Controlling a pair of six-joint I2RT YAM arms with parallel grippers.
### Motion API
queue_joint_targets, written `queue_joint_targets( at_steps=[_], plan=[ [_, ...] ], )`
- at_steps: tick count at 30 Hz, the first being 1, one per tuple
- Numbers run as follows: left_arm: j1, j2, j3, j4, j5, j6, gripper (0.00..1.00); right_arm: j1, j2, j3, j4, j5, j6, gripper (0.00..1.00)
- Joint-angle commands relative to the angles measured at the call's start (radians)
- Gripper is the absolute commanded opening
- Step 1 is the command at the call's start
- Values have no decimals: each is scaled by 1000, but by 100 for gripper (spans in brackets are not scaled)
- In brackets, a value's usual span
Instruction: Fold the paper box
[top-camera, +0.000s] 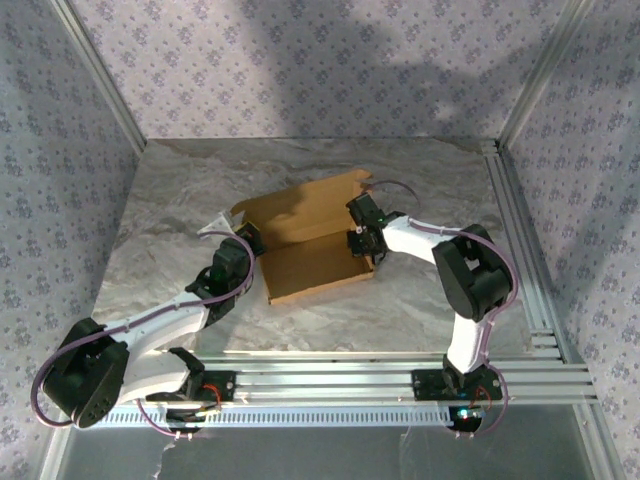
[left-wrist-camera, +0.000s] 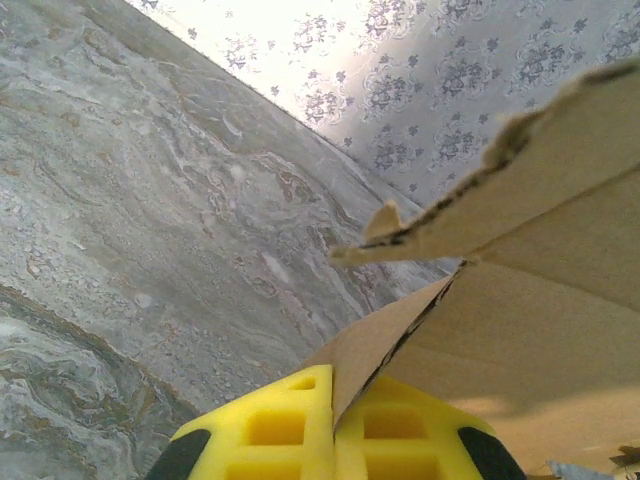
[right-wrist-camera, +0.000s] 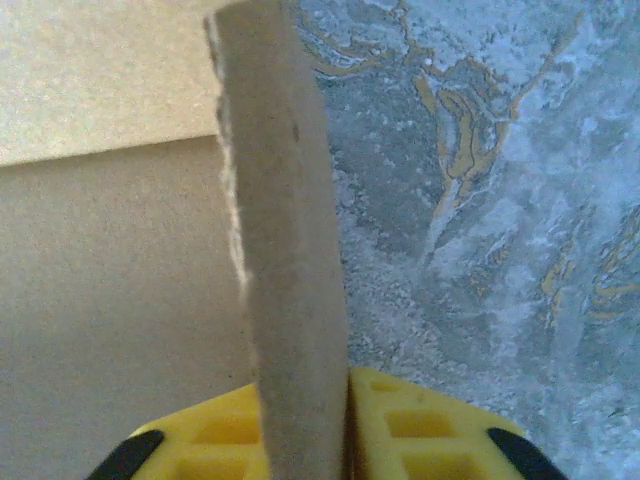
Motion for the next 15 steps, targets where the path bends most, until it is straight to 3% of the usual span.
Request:
queue_joint_targets(
  at_steps=[1, 4, 11, 15],
  plan=[
    [-2, 2, 10, -81, 4, 4, 0, 26, 19, 35, -81, 102, -19, 9],
    [-2, 0, 10, -82, 4, 1, 0, 53, 33, 43, -111, 165, -36, 0],
    [-2, -1, 13, -83, 4, 2, 0, 148, 88, 125, -205, 385, -98, 0],
    [-2, -3, 15, -84, 4, 5, 0, 151, 78, 126, -206, 375, -98, 0]
  ],
)
